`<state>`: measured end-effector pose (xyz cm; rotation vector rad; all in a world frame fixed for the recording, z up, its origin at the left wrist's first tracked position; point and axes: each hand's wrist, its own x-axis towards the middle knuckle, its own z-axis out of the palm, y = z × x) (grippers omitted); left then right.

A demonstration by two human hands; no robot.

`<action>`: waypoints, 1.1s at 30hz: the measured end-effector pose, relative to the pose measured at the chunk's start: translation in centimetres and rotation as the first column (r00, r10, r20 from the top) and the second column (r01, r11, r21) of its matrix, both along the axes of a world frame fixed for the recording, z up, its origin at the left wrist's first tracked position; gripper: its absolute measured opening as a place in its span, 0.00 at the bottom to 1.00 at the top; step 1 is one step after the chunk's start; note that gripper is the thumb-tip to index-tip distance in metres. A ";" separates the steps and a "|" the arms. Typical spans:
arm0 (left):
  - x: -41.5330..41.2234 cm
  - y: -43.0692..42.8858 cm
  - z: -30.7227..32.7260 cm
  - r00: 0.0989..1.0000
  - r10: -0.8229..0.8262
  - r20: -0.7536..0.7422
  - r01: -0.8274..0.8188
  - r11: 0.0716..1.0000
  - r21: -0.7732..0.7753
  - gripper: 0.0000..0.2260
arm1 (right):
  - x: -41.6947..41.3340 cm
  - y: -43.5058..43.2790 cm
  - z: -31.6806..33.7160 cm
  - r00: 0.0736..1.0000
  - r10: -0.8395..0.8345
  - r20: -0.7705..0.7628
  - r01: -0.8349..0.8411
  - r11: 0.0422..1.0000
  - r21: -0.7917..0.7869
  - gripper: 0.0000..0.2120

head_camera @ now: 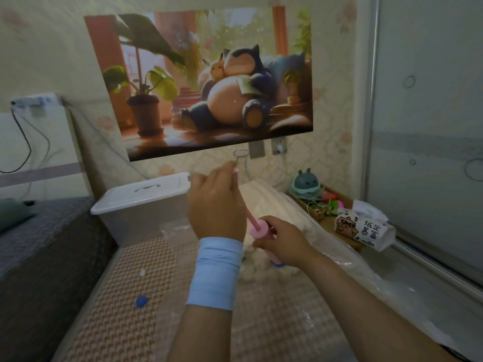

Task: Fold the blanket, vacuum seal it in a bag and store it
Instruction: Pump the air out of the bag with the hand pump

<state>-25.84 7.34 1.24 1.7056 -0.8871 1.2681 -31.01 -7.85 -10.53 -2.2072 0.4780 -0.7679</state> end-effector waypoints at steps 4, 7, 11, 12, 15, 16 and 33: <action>1.2 -0.6 -2.0 0.995 -0.048 -0.087 0.062 0.986 0.158 0.08 | 0.2 -0.1 -0.2 1.000 0.011 -0.019 -0.011 1.000 -0.006 0.17; 1.5 -1.8 -5.1 0.895 0.043 -0.445 0.245 0.787 0.567 0.10 | 0.4 0.3 -0.3 0.999 0.027 -0.025 -0.028 0.999 -0.019 0.17; 0.4 -1.3 -3.3 0.927 0.086 -0.365 0.160 0.790 0.592 0.10 | 0.1 0.4 -0.2 1.000 0.017 -0.013 -0.017 1.000 -0.020 0.15; 0.0 -0.8 -2.3 0.961 0.044 -0.272 0.093 0.877 0.471 0.10 | 0.1 0.2 -0.2 1.000 0.009 -0.005 -0.009 1.000 -0.009 0.16; -0.6 0.9 0.8 0.999 -0.027 0.018 0.027 0.999 0.018 0.07 | -0.1 -0.2 0.0 1.000 -0.002 0.000 0.002 1.000 -0.005 0.18; -0.5 1.1 1.0 0.998 -0.041 0.047 0.042 0.999 -0.018 0.07 | -0.1 -0.3 0.0 1.000 -0.001 0.000 0.001 1.000 -0.004 0.18; -0.2 0.7 0.6 0.994 -0.112 -0.002 0.112 0.991 0.074 0.08 | -0.4 -0.5 -0.2 1.000 0.012 0.021 -0.013 1.000 0.027 0.18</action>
